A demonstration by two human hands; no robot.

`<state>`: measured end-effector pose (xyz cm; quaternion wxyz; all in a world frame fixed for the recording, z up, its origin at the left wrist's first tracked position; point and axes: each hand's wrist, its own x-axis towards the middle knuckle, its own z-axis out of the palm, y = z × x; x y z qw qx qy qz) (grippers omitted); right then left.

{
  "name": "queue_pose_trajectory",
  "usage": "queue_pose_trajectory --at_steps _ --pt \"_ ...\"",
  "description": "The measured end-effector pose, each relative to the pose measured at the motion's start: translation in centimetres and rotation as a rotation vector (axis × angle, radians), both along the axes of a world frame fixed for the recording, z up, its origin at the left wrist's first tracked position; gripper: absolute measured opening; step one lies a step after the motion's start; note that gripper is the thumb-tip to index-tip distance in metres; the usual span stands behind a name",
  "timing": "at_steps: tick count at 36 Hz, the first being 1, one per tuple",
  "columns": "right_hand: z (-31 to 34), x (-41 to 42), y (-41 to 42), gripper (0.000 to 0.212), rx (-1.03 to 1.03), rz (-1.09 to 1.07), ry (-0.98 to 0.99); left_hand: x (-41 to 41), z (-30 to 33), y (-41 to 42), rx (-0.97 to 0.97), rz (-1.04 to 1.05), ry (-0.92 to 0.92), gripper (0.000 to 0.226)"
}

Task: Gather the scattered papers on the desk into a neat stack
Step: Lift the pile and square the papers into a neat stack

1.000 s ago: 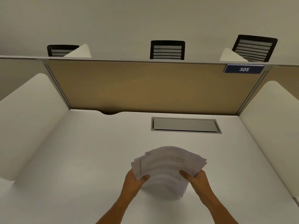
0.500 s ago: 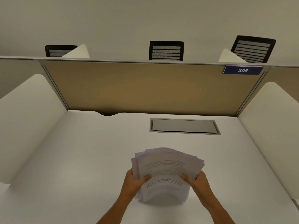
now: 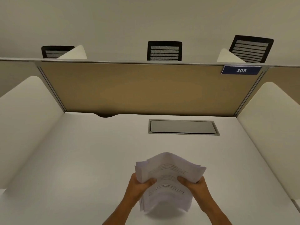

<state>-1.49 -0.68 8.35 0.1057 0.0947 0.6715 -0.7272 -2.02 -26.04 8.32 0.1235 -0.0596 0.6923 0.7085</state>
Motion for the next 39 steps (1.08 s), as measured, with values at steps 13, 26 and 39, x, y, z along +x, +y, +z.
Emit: queue_pose_trajectory --at_steps 13,26,39 --pt "-0.2 0.0 0.8 0.05 0.085 -0.06 -0.035 -0.3 0.1 -1.6 -0.076 0.133 -0.005 0.034" --pt "1.1 -0.7 0.1 0.042 0.082 -0.088 0.037 -1.5 1.3 -1.6 -0.039 0.128 0.087 0.045" --pt "-0.1 -0.8 -1.8 0.018 0.155 -0.12 0.035 -0.7 0.5 -1.0 -0.071 0.216 0.059 0.018"
